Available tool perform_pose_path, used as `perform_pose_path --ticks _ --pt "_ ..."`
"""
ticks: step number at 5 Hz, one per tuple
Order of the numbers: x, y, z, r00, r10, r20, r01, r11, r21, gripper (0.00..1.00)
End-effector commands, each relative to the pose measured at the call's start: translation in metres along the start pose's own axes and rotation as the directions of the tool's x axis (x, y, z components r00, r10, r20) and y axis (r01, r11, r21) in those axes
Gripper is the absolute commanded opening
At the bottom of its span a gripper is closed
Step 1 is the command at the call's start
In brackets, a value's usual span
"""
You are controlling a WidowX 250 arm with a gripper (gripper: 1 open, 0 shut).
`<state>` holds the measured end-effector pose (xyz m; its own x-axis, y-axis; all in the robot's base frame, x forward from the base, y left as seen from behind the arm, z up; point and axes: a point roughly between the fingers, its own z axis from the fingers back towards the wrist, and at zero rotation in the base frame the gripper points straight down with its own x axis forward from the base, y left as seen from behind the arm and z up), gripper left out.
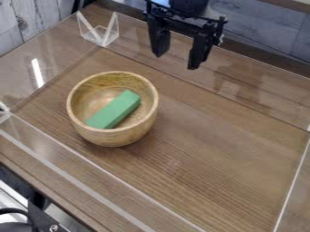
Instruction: Move green object from inside the wooden bowl to the table next to it
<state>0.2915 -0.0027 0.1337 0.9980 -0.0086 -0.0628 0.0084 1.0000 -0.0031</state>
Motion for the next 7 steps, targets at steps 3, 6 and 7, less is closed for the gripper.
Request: perform_pose_path --ticks 3,6,7 --pt "-0.045 0.055 -0.036 0.999 0.018 0.034 -0.019 1.000 0.016 1.00" --pt "-0.061 0.086 -0.047 0.984 0.148 0.098 -0.150 0.989 0.015 1.00" --pt "-0.048 0.090 -0.062 0.987 0.126 0.102 -0.129 0.991 0.021 1.00"
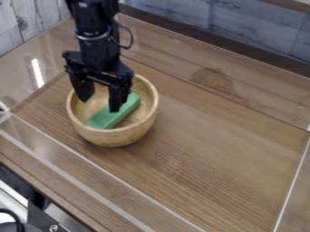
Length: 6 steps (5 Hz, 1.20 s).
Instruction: Move green object from inside the wooden bowl to the table next to it
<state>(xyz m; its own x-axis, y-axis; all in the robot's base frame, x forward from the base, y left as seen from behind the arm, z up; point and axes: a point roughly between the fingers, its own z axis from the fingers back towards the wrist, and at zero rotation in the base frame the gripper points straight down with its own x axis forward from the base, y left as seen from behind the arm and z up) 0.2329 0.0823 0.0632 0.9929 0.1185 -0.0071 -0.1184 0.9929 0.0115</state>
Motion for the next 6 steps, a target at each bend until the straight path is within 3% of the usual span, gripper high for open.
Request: perform_pose_path --ticks 1,3,5,6 --pt "0.021 0.005 -0.001 0.998 -0.035 0.061 0.033 0.999 0.019 1.00" --pt "0.030 0.018 -0.018 0.984 -0.155 0.088 0.154 0.988 0.020 1.00" --pt "0.051 0.019 -0.001 0.977 -0.194 0.090 0.196 0.981 -0.009 1.00" --pt "0.048 0.017 -0.008 0.991 -0.102 0.085 0.104 0.995 -0.012 1.00"
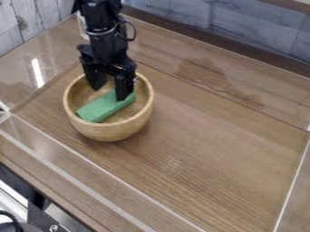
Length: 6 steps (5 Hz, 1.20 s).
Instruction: Move green object from inside the wooden bowl to the table next to it
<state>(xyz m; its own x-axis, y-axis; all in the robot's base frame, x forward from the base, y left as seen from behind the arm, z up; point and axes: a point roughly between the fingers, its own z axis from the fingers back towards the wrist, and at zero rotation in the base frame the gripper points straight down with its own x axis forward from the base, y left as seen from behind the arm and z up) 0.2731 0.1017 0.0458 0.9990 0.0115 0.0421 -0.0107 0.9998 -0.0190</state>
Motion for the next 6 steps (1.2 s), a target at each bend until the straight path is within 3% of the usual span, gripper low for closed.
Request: perform_pose_path --ticks 1,3,5,6 --pt "0.003 0.001 0.002 0.996 0.090 0.029 -0.090 0.996 0.020 1.00" --pt "0.020 -0.004 -0.008 0.999 0.050 0.014 -0.050 0.999 0.006 1.00" --pt "0.015 -0.010 -0.009 0.993 0.118 -0.001 -0.118 0.993 -0.004 1.00" --pt "0.017 0.002 -0.007 0.997 0.081 -0.010 -0.081 0.997 -0.010 1.00"
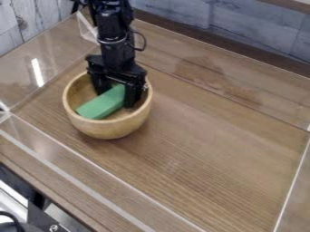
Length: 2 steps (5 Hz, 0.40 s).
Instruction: Move green object from inside the wooden bowl to the table next to it
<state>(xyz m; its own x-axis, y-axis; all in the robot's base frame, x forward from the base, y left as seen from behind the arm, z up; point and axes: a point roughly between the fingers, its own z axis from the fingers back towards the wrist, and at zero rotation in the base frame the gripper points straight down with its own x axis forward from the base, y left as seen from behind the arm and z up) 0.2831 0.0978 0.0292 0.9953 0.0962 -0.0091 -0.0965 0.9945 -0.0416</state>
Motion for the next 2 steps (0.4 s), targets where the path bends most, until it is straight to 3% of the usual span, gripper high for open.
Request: perform_pose_path --ticks 1,2 --pt "0.0108 0.0150 0.0116 0.999 -0.043 0.031 0.042 0.999 0.006 1.00" --pt "0.0154 0.0145 0.0134 0.999 -0.030 0.031 0.030 1.000 0.003 0.00"
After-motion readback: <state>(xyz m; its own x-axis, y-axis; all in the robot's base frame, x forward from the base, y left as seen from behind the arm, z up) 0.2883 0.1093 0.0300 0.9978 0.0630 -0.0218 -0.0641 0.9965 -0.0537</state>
